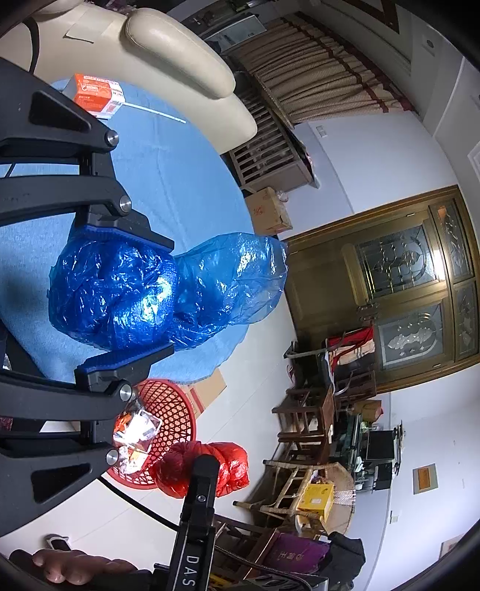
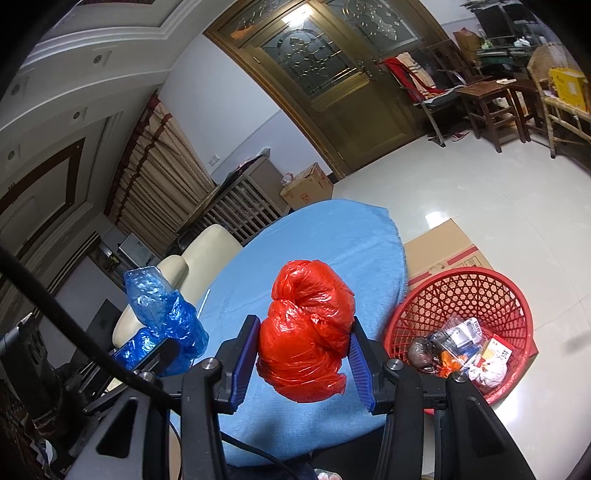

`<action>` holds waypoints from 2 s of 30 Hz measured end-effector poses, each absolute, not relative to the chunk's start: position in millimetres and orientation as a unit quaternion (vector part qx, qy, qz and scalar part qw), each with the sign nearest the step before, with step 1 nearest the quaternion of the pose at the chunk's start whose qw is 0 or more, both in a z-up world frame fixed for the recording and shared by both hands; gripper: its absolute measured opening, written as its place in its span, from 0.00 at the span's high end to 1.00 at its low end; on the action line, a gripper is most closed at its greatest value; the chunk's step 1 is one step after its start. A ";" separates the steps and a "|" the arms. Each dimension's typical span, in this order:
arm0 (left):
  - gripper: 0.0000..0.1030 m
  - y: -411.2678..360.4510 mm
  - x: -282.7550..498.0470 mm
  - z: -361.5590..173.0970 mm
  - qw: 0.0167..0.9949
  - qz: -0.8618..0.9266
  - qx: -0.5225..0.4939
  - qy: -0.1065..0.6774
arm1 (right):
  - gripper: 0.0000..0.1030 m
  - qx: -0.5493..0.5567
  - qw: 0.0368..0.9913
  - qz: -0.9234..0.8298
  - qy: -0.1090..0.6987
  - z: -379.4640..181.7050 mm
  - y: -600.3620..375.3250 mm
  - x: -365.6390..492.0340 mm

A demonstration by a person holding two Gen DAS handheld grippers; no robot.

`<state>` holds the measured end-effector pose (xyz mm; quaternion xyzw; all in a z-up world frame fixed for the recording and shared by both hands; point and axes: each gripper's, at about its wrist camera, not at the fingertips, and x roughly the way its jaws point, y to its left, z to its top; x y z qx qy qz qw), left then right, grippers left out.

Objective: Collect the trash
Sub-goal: 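Carry the red bag and blue bags over the red wastebasket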

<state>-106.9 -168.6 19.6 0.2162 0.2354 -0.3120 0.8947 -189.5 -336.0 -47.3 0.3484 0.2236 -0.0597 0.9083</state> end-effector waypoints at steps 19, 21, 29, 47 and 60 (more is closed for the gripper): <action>0.51 -193.7 -107.6 7.3 0.877 -0.330 0.246 0.247 | 0.52 0.373 0.898 -0.084 0.218 -51.1 -359.4 -211.8; 0.51 -195.8 -106.6 6.0 0.875 -0.333 0.250 0.248 | 0.52 0.374 0.897 -0.087 0.218 -51.7 -360.4 -213.6; 0.51 -207.6 -110.0 2.0 0.867 -0.342 0.267 0.245 | 0.52 0.383 0.893 -0.094 0.217 -54.0 -368.6 -219.9; 0.51 -231.1 -125.7 -2.3 0.852 -0.363 0.293 0.236 | 0.52 0.399 0.886 -0.117 0.207 -60.9 -386.8 -240.5; 0.51 -247.4 -131.1 -10.8 0.839 -0.377 0.311 0.239 | 0.52 0.417 0.874 -0.137 0.207 -76.1 -407.6 -254.6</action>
